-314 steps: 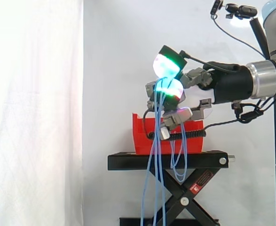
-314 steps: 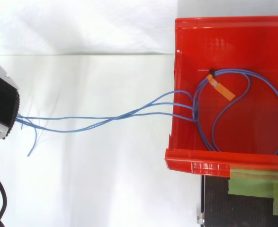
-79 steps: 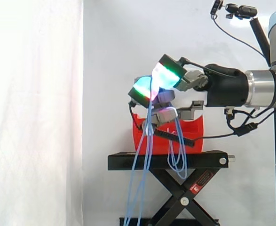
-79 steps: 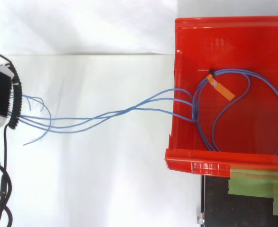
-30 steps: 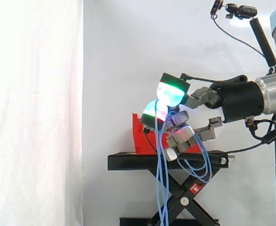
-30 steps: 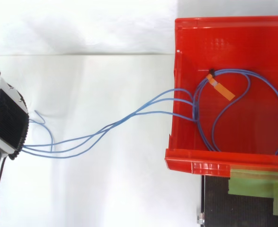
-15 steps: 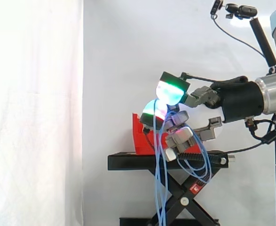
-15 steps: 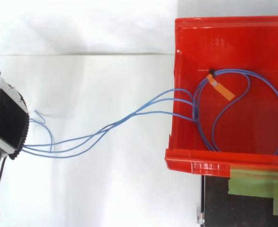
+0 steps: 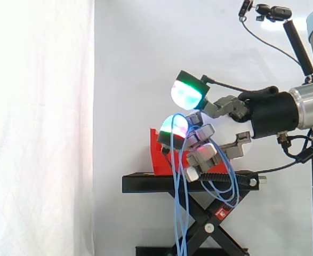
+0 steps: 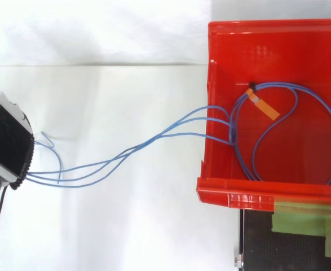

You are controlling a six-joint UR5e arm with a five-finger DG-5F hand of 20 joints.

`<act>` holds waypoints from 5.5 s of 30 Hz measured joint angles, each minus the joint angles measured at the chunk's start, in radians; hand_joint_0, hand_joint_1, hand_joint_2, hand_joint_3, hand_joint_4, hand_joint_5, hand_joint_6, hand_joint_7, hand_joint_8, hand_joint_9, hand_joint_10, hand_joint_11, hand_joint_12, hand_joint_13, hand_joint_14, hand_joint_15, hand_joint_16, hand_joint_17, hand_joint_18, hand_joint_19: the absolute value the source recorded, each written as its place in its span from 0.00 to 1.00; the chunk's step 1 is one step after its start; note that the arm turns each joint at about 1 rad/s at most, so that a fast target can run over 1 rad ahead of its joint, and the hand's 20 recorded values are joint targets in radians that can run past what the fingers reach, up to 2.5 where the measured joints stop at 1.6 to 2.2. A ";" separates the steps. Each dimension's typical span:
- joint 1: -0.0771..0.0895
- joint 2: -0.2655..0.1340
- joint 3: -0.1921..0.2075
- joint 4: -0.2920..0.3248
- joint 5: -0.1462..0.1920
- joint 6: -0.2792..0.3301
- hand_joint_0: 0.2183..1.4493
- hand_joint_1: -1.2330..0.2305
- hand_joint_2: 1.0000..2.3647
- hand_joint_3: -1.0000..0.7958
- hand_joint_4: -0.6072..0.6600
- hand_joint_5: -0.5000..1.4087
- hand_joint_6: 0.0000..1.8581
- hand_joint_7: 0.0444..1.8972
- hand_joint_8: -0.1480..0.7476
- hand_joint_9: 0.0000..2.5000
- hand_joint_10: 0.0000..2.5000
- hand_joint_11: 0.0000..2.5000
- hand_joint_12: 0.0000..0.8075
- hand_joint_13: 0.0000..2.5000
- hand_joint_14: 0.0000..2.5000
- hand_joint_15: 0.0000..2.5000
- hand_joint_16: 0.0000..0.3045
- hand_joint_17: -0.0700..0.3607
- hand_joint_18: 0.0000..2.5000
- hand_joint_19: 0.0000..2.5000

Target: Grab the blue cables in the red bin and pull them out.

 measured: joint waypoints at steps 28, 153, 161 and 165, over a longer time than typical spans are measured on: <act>0.000 0.000 0.000 0.000 -0.002 0.003 0.51 0.24 0.00 0.00 0.56 0.54 0.62 0.22 0.43 0.27 0.81 0.50 0.42 0.45 0.01 0.50 0.17 0.43 0.29 0.30; 0.000 0.000 0.001 0.000 -0.008 0.020 0.66 0.11 0.01 0.34 0.29 0.52 0.79 0.22 0.41 0.27 1.00 0.44 0.38 0.35 1.00 0.47 0.12 0.35 0.57 0.76; 0.000 0.000 0.000 0.000 -0.008 0.020 0.65 0.11 0.01 0.34 0.29 0.53 0.79 0.22 0.41 0.28 1.00 0.44 0.38 0.36 1.00 0.46 0.12 0.35 0.56 0.75; 0.000 0.000 0.000 0.000 -0.008 0.020 0.66 0.11 0.01 0.34 0.29 0.53 0.79 0.23 0.41 0.28 1.00 0.44 0.38 0.36 1.00 0.46 0.12 0.35 0.56 0.75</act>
